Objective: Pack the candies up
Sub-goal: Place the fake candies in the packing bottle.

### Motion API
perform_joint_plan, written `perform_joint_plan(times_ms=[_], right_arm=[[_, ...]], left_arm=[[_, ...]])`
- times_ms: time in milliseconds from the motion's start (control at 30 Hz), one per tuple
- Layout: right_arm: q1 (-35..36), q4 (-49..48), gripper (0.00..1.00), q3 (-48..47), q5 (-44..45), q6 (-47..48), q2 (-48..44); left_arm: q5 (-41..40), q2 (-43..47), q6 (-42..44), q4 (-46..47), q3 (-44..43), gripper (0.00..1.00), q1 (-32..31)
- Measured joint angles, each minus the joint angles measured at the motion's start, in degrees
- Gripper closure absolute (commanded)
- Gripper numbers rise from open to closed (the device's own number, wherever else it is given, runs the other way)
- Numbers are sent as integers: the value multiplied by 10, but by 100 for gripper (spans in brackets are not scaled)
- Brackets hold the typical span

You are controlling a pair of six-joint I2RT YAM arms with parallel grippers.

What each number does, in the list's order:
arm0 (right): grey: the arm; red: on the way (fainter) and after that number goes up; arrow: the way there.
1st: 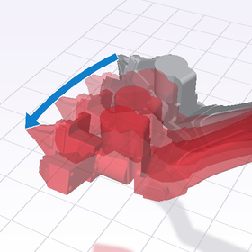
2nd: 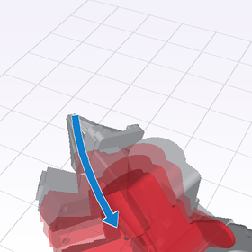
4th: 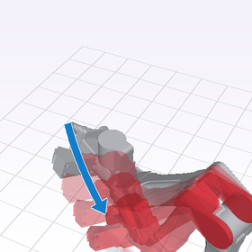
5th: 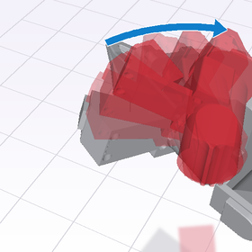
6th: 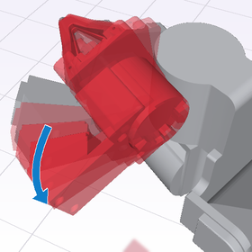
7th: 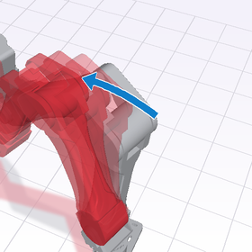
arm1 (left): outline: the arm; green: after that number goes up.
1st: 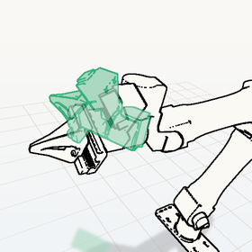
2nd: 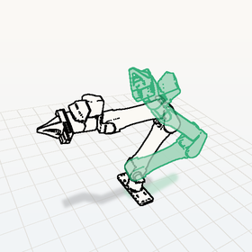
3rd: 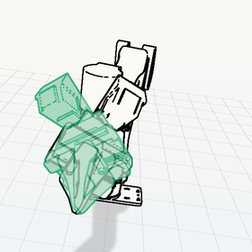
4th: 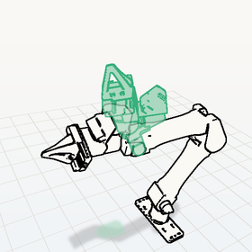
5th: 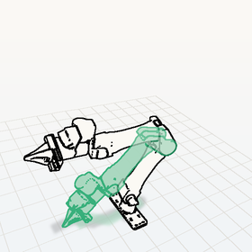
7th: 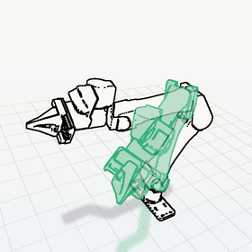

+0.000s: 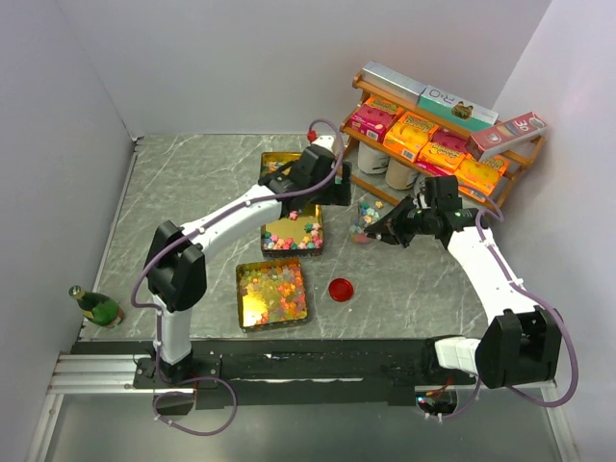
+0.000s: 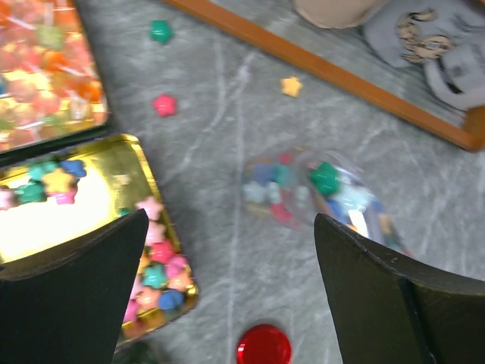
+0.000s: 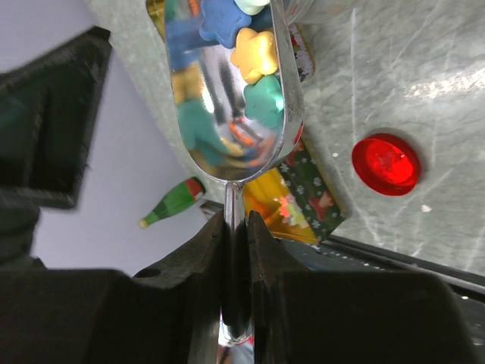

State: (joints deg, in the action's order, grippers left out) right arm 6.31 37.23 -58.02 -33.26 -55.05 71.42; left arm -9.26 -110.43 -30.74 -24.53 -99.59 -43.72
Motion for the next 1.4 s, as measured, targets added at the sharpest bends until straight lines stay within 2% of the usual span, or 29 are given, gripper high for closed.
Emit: perform_joint_plan(times_ms=[333,1133,1400], right_arm=[[-5,0,100,0,-13,-15,1],[-10,13,100,-20,-24,-25,19],[-11,9,100,-20,-31,-55,19]], left_arm=[[0,5,-14,54,45,4,-29],[6,5,-11,73,51,0,-41],[5,4,-2,76,51,3,-42]])
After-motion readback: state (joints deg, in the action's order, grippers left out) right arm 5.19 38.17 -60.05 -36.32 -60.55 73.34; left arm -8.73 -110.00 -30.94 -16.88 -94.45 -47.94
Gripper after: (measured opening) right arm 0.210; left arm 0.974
